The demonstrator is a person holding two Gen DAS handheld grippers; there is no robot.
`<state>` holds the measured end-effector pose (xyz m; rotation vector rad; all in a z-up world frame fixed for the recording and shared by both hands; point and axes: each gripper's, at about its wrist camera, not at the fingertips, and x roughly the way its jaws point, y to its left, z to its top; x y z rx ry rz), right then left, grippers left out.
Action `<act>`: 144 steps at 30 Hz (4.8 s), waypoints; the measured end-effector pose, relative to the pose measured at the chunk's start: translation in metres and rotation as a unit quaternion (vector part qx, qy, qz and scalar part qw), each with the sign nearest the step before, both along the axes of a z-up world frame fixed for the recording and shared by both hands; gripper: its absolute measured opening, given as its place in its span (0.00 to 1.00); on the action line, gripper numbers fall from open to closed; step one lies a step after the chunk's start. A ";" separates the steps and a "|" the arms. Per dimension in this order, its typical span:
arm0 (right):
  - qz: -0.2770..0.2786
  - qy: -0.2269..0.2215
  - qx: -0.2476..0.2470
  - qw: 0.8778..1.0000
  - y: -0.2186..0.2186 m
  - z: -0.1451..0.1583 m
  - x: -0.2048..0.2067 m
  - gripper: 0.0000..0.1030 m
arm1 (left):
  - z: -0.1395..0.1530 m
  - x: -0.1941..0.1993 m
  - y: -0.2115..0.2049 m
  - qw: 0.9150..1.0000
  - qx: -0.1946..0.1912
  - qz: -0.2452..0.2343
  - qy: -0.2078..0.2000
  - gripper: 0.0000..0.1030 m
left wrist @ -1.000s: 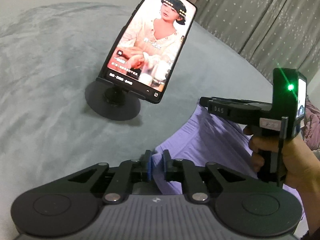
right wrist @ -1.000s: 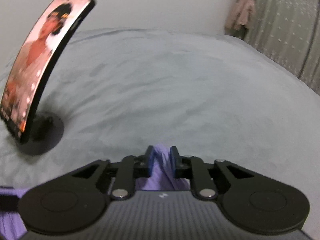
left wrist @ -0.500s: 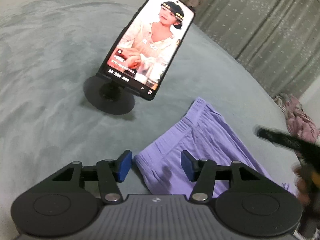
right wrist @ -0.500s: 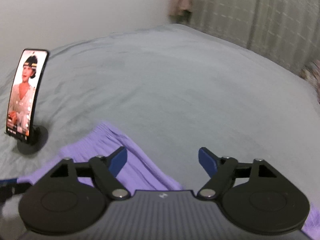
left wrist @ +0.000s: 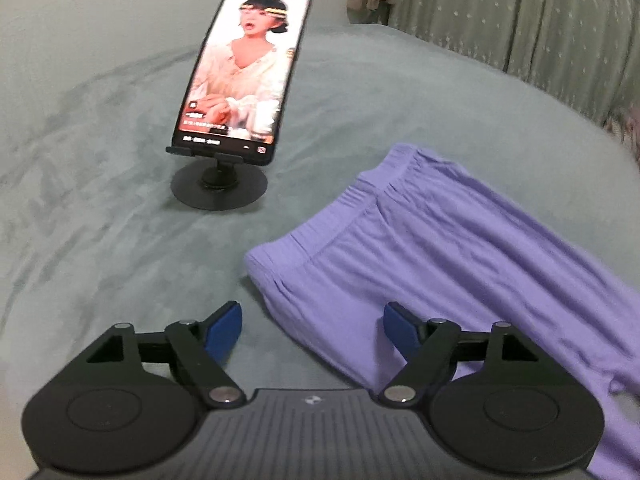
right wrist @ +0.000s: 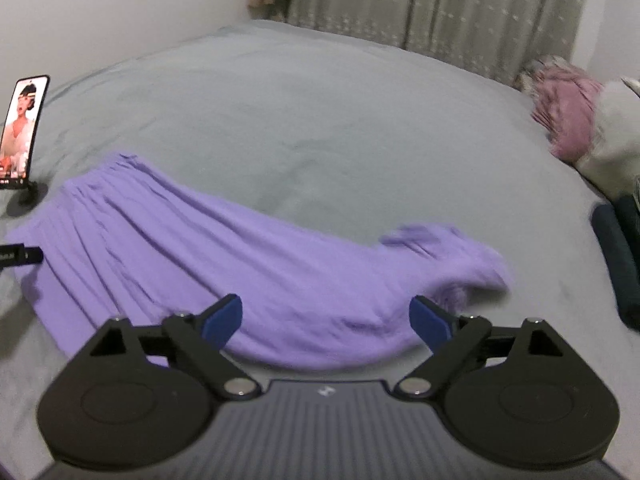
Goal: Fold clothes
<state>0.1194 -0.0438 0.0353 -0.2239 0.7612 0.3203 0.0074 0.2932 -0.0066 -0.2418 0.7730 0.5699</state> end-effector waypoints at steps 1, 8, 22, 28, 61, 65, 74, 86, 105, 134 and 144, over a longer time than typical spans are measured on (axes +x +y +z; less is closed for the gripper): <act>-0.006 -0.001 0.001 1.000 -0.009 -0.001 -0.004 0.91 | 0.000 0.000 -0.006 1.000 0.007 -0.007 0.004 0.76; -0.056 0.009 0.024 0.998 -0.084 -0.015 -0.035 0.93 | 0.016 -0.012 -0.034 0.999 0.000 -0.039 -0.009 0.77; -0.066 0.047 0.047 0.996 -0.163 -0.031 -0.041 0.85 | 0.032 -0.024 -0.075 0.994 0.045 -0.100 -0.017 0.77; -0.043 0.057 0.067 0.995 -0.203 -0.019 -0.060 0.82 | 0.042 -0.027 -0.106 0.978 0.043 -0.199 -0.037 0.76; 0.004 -0.069 0.024 0.997 -0.291 -0.003 -0.146 0.01 | 0.021 -0.038 -0.292 0.845 0.034 -0.525 -0.101 0.00; -0.022 -0.080 0.000 0.997 -0.295 0.002 -0.140 0.02 | 0.020 -0.033 -0.288 0.845 0.011 -0.528 -0.086 0.00; -0.009 0.075 -0.004 0.997 -0.310 -0.032 -0.131 0.29 | 0.002 -0.029 -0.300 0.826 0.019 -0.563 -0.029 0.30; 0.023 0.074 0.055 0.995 -0.305 -0.025 -0.130 0.40 | -0.010 -0.027 -0.346 0.783 0.011 -0.621 -0.034 0.30; 0.140 0.066 -0.010 0.988 -0.302 -0.023 -0.162 0.04 | 0.010 -0.055 -0.343 0.704 -0.003 -0.710 -0.018 0.00; -0.052 0.020 0.010 0.998 -0.326 -0.019 -0.130 0.00 | 0.004 -0.024 -0.286 0.755 -0.023 -0.654 0.040 0.46; -0.001 0.008 -0.024 1.000 -0.295 -0.033 -0.130 0.28 | 0.010 -0.037 -0.248 0.792 0.003 -0.609 0.030 0.51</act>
